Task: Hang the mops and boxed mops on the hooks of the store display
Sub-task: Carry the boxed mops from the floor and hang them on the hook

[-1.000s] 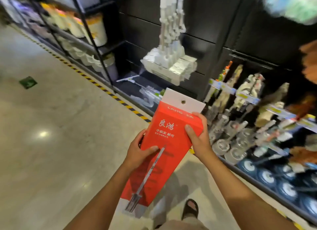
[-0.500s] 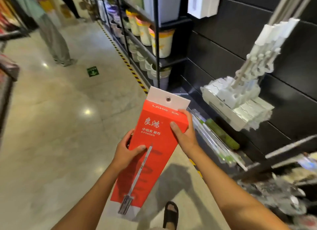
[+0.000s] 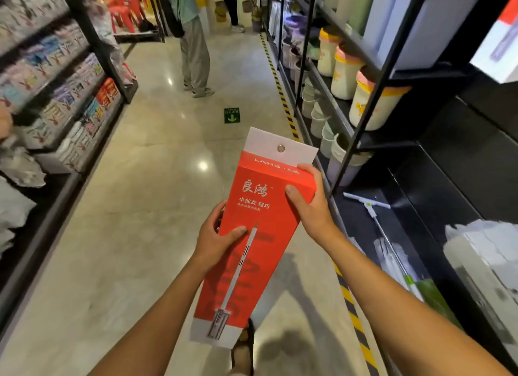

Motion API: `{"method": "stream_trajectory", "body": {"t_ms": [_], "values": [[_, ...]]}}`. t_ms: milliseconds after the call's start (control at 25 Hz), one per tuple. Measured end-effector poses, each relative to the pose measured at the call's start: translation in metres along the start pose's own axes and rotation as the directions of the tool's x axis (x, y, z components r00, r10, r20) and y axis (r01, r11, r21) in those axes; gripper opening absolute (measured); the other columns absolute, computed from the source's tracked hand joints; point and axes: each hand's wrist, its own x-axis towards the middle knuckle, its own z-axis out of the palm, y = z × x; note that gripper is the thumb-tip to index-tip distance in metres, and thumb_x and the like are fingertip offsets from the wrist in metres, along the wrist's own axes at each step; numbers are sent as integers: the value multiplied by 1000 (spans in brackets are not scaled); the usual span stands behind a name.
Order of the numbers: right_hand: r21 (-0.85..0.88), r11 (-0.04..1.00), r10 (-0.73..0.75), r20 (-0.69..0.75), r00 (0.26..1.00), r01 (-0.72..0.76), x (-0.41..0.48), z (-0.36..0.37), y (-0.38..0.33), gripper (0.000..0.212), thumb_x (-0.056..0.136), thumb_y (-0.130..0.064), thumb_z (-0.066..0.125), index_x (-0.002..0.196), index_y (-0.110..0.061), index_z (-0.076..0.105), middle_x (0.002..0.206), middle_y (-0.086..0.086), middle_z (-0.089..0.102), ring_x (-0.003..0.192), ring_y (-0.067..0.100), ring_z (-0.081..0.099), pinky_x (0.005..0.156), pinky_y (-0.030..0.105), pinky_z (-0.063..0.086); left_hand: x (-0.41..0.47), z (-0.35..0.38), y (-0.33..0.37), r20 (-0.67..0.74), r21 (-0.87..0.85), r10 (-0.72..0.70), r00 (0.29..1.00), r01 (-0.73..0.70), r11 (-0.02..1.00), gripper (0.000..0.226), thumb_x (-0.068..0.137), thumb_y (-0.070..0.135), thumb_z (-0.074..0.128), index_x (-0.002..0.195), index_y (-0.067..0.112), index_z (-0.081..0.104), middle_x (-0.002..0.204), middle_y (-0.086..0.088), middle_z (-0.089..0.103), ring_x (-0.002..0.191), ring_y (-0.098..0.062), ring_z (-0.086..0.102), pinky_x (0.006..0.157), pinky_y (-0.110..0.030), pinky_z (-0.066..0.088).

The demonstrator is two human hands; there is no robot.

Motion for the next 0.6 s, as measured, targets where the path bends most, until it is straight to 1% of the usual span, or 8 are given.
{"method": "stream_trajectory", "body": {"t_ms": [120,200,280,360,440,600], "values": [[6,1000,2,-35,999,-2,71,18,9,70,82,-47,71,139,-21,40,125,-1,61,105,9,70,79,26,58,77,-15,-2,33,-11,-9,999,10,1000,69,67,54,83,132,44,58,121,19,74,111,-9,72,94,-31,58],[14,1000,-8,-84,996,9,109,17,12,69,83,-48,71,139,-23,40,128,4,61,107,12,70,80,27,58,125,-12,1,89,-3,2,996,-1,1000,73,68,55,83,134,39,58,123,14,74,112,-11,72,95,-35,59],[27,1000,-2,-143,990,6,141,8,16,68,83,-50,71,138,-25,41,129,5,61,108,13,70,81,28,59,170,-1,6,146,-15,-8,989,11,1000,77,68,55,84,138,37,56,126,9,73,112,-12,72,96,-40,60],[18,1000,-20,-238,971,25,174,-8,19,69,82,-52,73,138,-27,42,128,3,62,107,15,70,82,33,60,218,18,12,201,-11,-9,979,11,1000,80,68,55,85,139,38,55,127,8,73,113,-14,72,98,-45,60],[15,999,-34,-299,954,41,204,-31,22,65,81,-51,73,136,-31,44,126,3,63,107,17,71,84,36,61,262,44,16,262,-25,1,965,5,1000,79,68,54,85,139,36,56,127,5,73,113,-17,73,98,-50,60],[-42,997,-77,-385,920,66,255,-93,20,64,81,-50,74,134,-36,44,125,-1,63,107,16,70,85,36,60,334,112,32,368,-43,46,929,-33,999,74,70,52,85,137,38,57,126,4,74,112,-20,74,96,-52,60]]}}
